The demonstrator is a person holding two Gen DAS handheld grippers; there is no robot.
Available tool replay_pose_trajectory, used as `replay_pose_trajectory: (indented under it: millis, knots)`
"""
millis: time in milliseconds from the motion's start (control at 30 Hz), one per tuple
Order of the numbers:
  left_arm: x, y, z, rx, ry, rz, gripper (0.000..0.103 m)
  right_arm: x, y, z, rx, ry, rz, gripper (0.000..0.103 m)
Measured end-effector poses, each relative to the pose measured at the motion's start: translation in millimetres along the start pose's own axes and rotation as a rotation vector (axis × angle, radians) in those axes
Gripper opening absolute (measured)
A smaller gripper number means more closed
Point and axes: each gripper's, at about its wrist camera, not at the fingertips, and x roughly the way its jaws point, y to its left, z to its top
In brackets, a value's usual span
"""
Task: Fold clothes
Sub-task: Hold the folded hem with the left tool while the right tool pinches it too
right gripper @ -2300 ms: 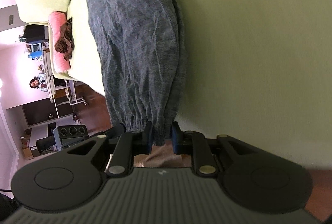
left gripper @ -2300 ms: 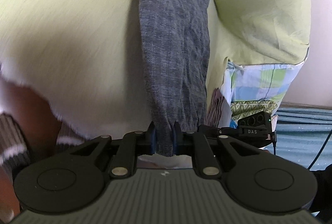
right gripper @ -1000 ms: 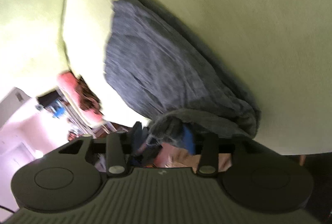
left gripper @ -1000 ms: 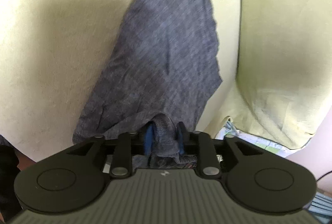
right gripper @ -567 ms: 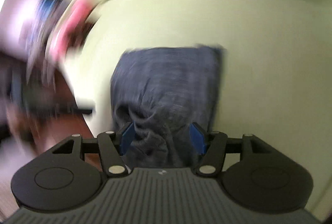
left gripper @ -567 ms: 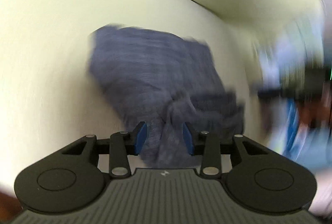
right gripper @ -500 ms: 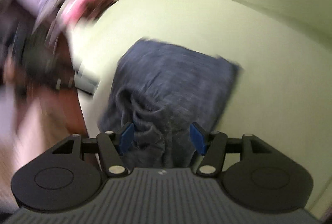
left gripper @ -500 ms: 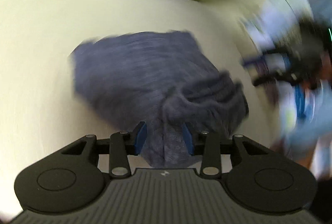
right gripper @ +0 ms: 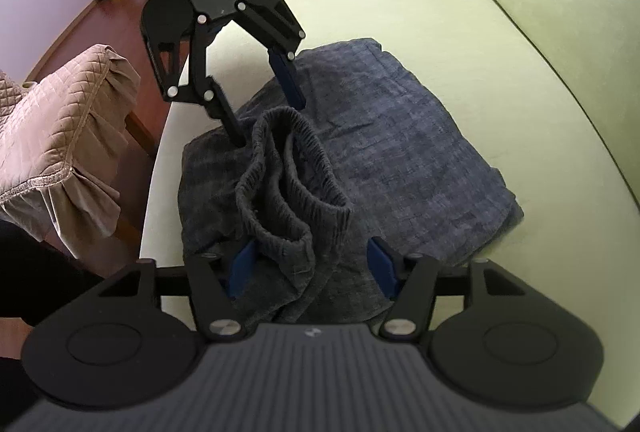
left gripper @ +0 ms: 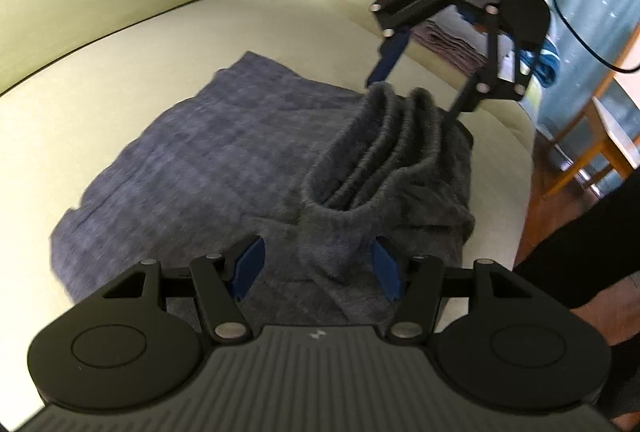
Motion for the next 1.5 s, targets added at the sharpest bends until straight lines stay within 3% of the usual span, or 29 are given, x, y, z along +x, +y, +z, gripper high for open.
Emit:
replay_pose_trajectory:
  millis: [67, 133, 167, 233, 433, 567, 667, 800, 1000, 1167, 1500]
  knots:
    - [0, -2, 1, 0.014, -0.009, 0.0, 0.059, 4, -2, 1, -0.003, 0.0, 0.006, 0.054]
    - [2, -3, 3, 0.032, -0.004, -0.016, 0.053, 8, -2, 2, -0.021, 0.005, 0.02, 0.054]
    - [5, -5, 5, 0.06, 0.007, -0.023, 0.042, 10, -2, 3, -0.031, 0.008, 0.029, 0.054]
    - [9, -6, 5, 0.078, 0.025, -0.029, 0.031, 13, -3, 3, -0.035, 0.011, 0.035, 0.049]
    - [13, -2, 4, 0.019, 0.029, -0.034, 0.022, 17, -3, 3, -0.025, 0.012, 0.035, 0.025]
    - [2, -2, 1, -0.084, 0.006, -0.045, 0.019, 13, -5, 4, 0.036, 0.01, 0.053, 0.015]
    - [-19, -5, -1, -0.184, -0.026, -0.064, 0.018, -1, -12, 8, 0.175, -0.011, 0.132, 0.014]
    - [-46, -11, 3, -0.272, -0.057, -0.1, 0.018, -21, -18, 15, 0.274, -0.025, 0.244, 0.014]
    - [-78, 9, 19, -0.437, -0.067, -0.119, 0.017, -37, -50, 39, 0.384, -0.041, 0.388, 0.014]
    - [-82, 50, 24, -0.487, -0.075, -0.17, 0.017, -22, -90, 50, 0.452, -0.037, 0.414, 0.014]
    - [-40, 126, 33, -0.463, 0.018, -0.214, 0.017, 26, -134, 50, 0.588, -0.013, 0.36, 0.014]
